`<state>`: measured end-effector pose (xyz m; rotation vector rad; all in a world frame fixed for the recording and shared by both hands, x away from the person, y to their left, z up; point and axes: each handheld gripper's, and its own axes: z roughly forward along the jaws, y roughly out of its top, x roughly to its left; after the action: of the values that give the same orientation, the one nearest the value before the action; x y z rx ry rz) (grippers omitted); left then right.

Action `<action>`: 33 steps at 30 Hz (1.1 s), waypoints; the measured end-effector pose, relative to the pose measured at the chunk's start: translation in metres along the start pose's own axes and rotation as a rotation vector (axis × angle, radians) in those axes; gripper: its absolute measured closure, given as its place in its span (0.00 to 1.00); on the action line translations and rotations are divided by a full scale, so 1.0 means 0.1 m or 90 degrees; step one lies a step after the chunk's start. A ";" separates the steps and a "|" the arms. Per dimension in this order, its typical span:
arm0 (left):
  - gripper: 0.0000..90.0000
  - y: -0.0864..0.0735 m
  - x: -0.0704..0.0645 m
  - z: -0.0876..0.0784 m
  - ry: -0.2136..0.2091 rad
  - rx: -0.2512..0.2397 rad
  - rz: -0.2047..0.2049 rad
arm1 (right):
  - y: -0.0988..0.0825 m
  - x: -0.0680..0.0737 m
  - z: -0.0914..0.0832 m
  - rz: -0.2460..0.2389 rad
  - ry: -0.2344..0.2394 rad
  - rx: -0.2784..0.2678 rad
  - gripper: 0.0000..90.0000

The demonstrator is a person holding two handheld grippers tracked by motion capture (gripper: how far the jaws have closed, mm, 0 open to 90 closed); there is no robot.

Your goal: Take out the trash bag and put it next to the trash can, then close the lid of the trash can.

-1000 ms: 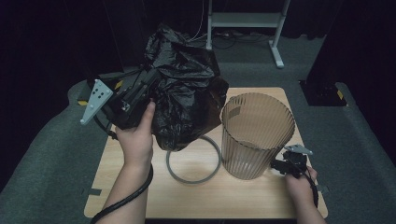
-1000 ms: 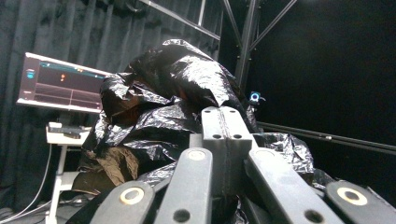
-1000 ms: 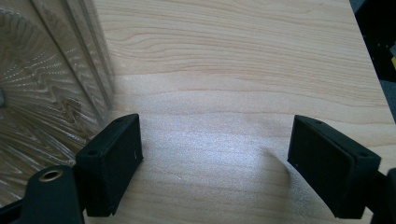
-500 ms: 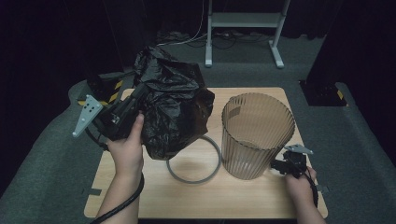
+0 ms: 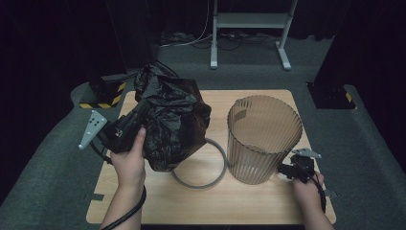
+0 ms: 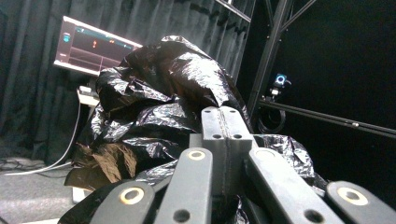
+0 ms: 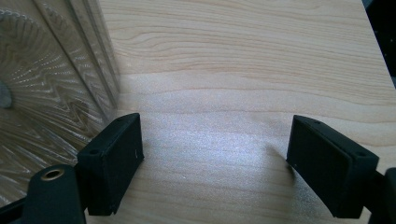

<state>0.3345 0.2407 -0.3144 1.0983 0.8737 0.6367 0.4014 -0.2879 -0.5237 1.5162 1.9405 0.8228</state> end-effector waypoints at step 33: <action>1.00 -0.51 0.16 0.00 0.043 0.128 -0.008 | 0.01 -0.04 0.03 0.002 0.022 0.005 0.18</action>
<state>0.3445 0.2363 -0.3670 1.2562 1.0179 0.5877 0.4050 -0.2911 -0.5242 1.5193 1.9680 0.8487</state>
